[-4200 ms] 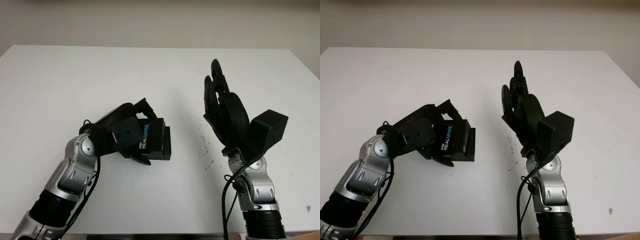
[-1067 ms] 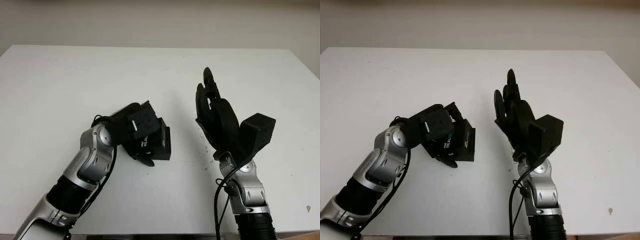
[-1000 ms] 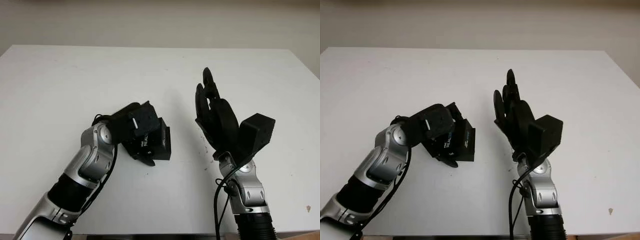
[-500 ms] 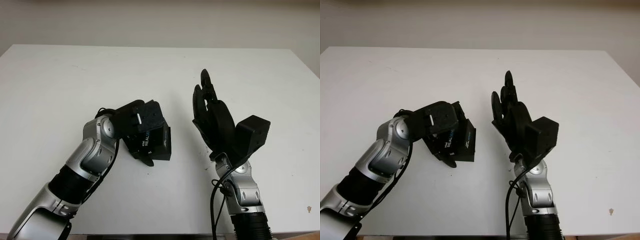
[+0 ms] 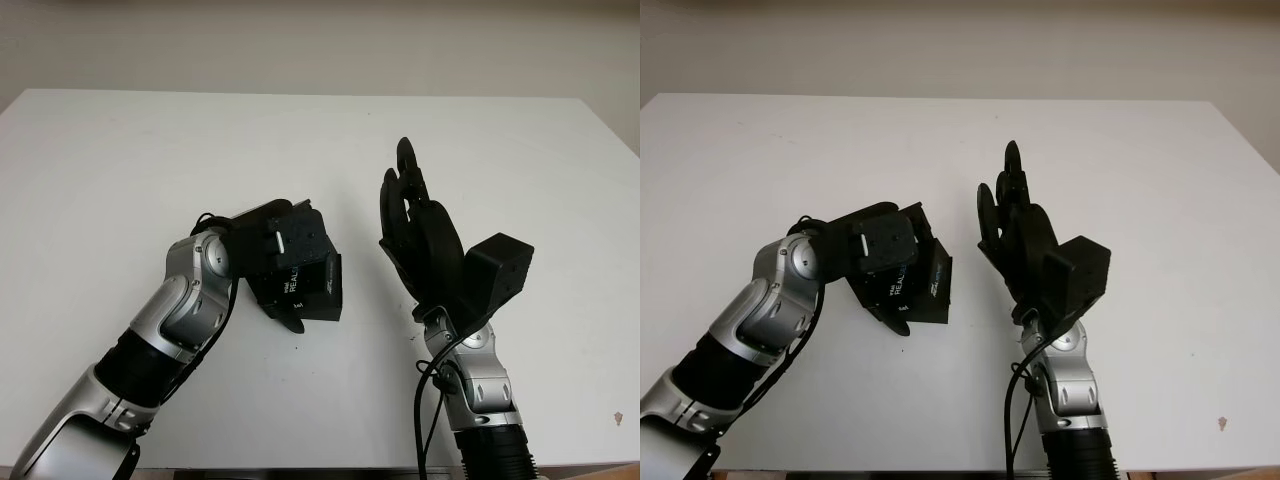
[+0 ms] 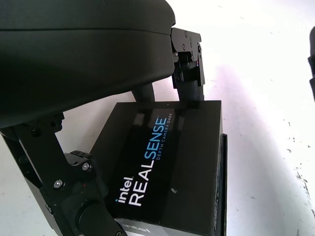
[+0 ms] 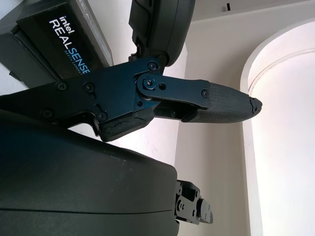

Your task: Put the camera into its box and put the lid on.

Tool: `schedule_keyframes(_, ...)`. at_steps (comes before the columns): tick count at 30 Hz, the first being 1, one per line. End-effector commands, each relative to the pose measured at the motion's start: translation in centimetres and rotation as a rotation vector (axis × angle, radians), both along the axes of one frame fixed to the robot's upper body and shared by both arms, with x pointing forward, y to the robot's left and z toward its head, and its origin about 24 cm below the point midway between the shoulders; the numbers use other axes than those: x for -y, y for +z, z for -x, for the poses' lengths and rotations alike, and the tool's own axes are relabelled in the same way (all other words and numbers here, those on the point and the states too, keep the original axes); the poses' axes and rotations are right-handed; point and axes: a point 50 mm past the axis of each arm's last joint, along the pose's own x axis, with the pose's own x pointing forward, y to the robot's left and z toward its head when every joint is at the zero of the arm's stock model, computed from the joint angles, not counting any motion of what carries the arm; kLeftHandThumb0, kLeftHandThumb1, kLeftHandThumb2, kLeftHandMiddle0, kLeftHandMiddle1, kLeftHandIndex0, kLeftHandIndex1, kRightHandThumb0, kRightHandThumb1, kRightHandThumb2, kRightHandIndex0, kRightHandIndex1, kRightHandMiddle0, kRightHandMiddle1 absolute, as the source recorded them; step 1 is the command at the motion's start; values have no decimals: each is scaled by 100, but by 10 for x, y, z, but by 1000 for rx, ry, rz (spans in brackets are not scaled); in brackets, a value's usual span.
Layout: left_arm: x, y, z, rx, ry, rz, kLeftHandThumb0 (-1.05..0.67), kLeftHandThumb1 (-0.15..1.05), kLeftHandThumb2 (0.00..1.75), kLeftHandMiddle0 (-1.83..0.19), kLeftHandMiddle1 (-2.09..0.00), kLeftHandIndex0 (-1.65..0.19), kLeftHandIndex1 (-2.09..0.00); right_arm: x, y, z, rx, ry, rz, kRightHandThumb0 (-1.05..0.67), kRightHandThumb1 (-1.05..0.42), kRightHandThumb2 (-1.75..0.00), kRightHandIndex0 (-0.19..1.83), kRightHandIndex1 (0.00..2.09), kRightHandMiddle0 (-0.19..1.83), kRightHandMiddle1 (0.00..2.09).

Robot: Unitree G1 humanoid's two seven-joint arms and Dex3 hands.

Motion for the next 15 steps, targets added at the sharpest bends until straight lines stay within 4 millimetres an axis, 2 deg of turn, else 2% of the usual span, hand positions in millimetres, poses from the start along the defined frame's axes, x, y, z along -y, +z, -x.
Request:
schedule_keyframes(1, 4, 4, -2, -3, -16, -14, -24, 105, 30, -19, -180, -23, -182, -3, 3, -1, 20, 3, -8, -75, -105, -57, -19, 0, -19, 0)
schedule_keyframes(2, 4, 6, -3, -5, -15, -18, -23, 105, 31, -16, -194, -24, -192, -4, 3, -1, 16, 4, -14, -75, -105, -57, -19, 0, -19, 0)
schedule_keyframes(4, 4, 8, -3, -5, -14, -15, -23, 105, 31, -11, -193, -26, -195, -5, 3, -2, 11, 1, -25, -76, -105, -57, -19, 0, -19, 0)
schedule_keyframes(5, 4, 9, -4, -6, -14, -9, -23, 105, 31, -11, -185, -28, -191, -5, 3, -2, 13, 1, -28, -75, -105, -56, -19, 0, -19, 0)
schedule_keyframes(6, 4, 10, -4, -9, -11, 1, -23, 105, 31, -8, -195, -31, -190, -6, 3, -2, 13, 0, -29, -76, -105, -56, -19, 0, -19, 0)
schedule_keyframes(8, 5, 10, -4, -16, -8, 19, -22, 105, 32, -9, -197, -28, -190, -6, 3, -1, 12, -1, -29, -76, -105, -55, -19, 0, -19, 0)
schedule_keyframes(10, 6, 9, -5, -33, -2, 28, -21, 105, 34, -10, -187, -23, -190, -6, 2, -1, 11, -4, -29, -76, -105, -55, -19, 0, -19, 0)
schedule_keyframes(12, 7, 9, -5, -52, 3, 31, -21, 105, 34, -12, -182, -15, -178, -6, 2, -1, 9, -6, -36, -75, -105, -55, -19, 0, -19, 0)
schedule_keyframes(15, 7, 8, -6, -64, 1, 34, -20, 105, 36, -14, -172, -19, -174, -6, 1, -1, 10, -7, -36, -74, -105, -55, -19, 0, -19, 0)
